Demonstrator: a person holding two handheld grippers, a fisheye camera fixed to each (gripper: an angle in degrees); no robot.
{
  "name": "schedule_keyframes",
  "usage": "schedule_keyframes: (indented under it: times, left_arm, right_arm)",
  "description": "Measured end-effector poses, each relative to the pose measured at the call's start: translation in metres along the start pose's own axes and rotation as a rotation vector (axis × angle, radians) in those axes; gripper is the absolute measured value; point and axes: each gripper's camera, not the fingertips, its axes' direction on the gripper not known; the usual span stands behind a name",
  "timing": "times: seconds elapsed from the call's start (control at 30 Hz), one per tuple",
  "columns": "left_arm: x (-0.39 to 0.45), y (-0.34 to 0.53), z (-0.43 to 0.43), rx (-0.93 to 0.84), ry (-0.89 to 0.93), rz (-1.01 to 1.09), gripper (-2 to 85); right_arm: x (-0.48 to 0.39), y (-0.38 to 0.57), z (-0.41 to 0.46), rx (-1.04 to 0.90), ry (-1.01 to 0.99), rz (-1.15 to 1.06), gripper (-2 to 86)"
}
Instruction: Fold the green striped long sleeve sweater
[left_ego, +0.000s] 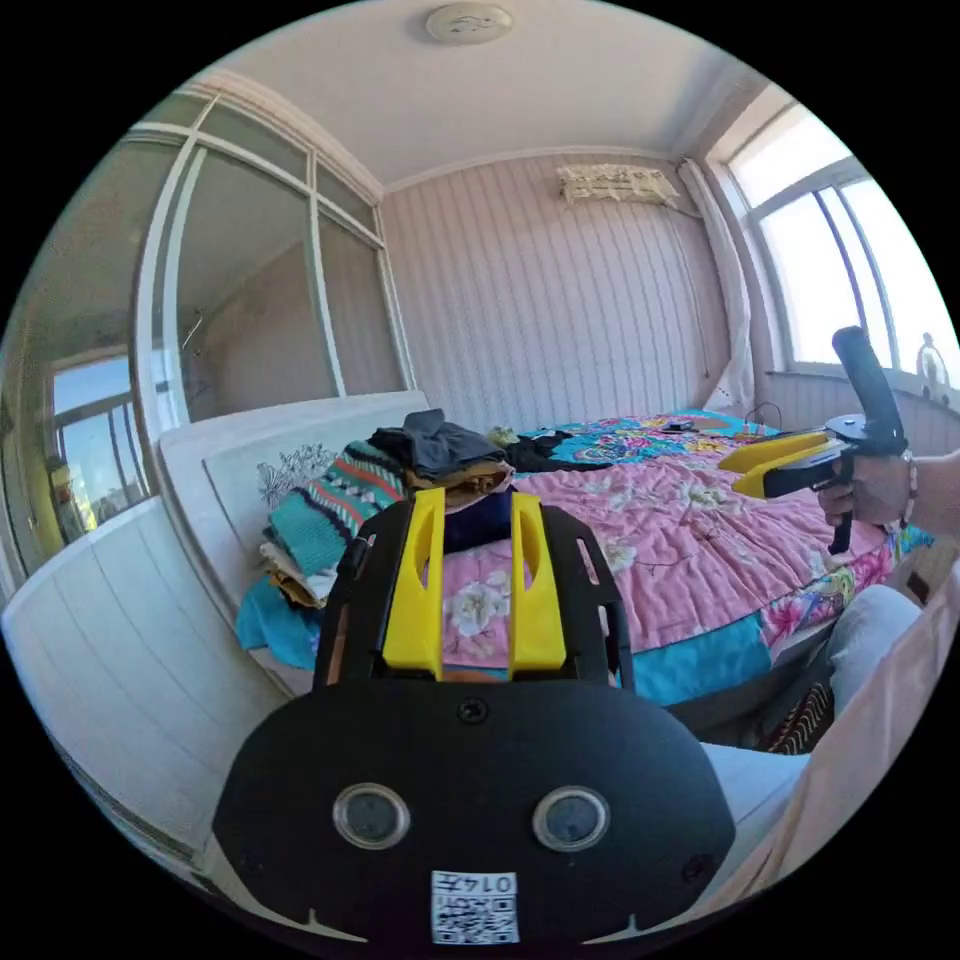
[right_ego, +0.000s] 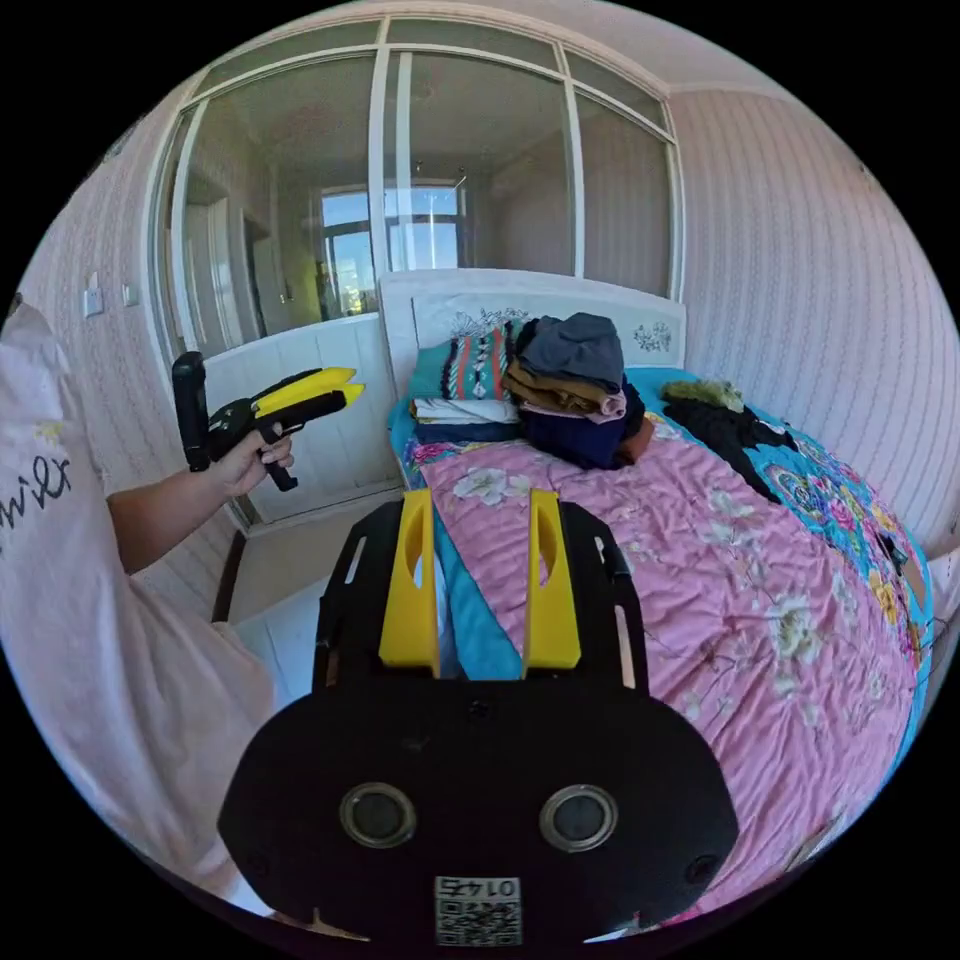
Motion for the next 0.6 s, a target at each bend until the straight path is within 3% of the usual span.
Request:
schedule_keyframes:
  times: [0.13,0.33,0.43,0.6]
  left_arm:
    - [-0.087,0.003,0.015,-0.048,-0.038,-0.185,5.7]
    - [-0.206,-0.011,0.065,-0.099,-0.123,-0.298,14.0]
    - [-0.266,-0.02,0.098,-0.125,-0.086,-0.385,14.4]
    - [-0.343,-0.04,0.153,-0.16,-0.08,-0.465,14.3]
  right_arm:
    - [-0.005,-0.061,0.075,-0.065,-0.035,-0.175,13.6]
    - [0.014,-0.148,0.209,-0.126,-0.023,-0.238,14.7]
    - [0.04,-0.18,0.276,-0.13,-0.08,-0.097,14.0]
    - [0.098,-0.202,0.398,-0.098,-0.303,0.352,13.4]
